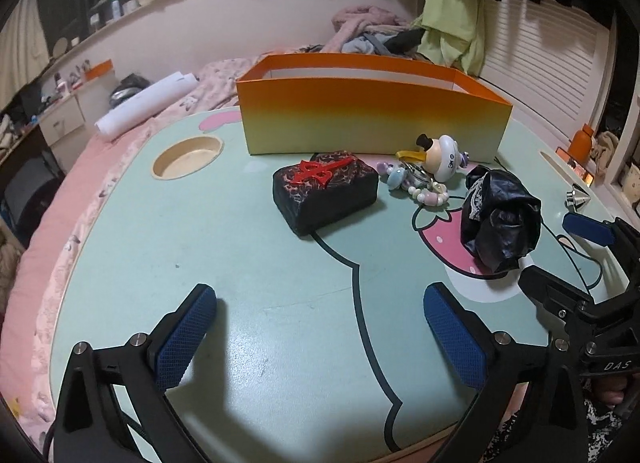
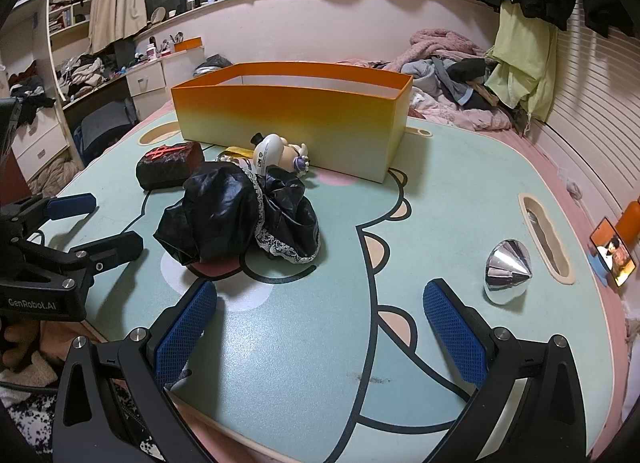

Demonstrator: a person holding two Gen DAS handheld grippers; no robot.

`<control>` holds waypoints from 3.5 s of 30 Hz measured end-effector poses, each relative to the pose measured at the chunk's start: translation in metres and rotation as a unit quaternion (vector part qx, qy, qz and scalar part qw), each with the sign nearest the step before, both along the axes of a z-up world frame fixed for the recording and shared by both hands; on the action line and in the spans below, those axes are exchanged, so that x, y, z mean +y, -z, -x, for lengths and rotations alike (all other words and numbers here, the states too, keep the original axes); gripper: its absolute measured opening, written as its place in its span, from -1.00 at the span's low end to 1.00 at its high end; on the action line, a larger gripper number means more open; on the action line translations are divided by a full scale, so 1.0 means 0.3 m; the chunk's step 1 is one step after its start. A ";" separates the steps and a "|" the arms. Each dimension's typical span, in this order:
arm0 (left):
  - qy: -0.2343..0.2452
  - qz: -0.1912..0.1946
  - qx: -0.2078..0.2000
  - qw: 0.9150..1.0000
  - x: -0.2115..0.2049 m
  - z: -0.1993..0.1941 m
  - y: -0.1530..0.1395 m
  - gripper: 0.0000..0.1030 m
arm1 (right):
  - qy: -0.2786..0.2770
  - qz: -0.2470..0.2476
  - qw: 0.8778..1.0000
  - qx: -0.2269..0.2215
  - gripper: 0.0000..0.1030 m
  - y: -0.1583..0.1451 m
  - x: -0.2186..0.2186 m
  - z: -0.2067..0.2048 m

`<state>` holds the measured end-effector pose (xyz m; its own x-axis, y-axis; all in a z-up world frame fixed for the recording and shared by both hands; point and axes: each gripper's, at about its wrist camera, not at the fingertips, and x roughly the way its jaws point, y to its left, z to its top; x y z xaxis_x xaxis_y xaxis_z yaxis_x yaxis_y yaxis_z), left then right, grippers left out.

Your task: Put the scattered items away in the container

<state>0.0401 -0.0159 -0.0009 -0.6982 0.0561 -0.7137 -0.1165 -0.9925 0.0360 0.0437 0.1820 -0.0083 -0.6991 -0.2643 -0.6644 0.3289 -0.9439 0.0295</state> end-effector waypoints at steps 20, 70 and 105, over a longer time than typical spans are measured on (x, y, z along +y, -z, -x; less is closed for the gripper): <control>0.000 0.000 0.000 1.000 0.002 0.002 0.001 1.00 | 0.000 0.000 1.000 0.000 0.99 0.000 -0.002 0.000; 0.006 -0.006 0.007 1.000 0.008 0.020 -0.003 1.00 | 0.002 -0.105 0.975 -0.198 -0.30 -0.102 -0.278 0.771; 0.006 -0.007 0.007 1.000 0.007 0.023 -0.004 1.00 | 0.032 0.079 0.996 0.016 0.68 -0.236 0.011 0.022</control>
<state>0.0333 -0.0139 0.0004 -0.7073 0.0741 -0.7030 -0.1283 -0.9914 0.0246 0.0372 0.1853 0.0626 -0.7383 -0.3185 -0.5946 0.2712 -0.9473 0.1706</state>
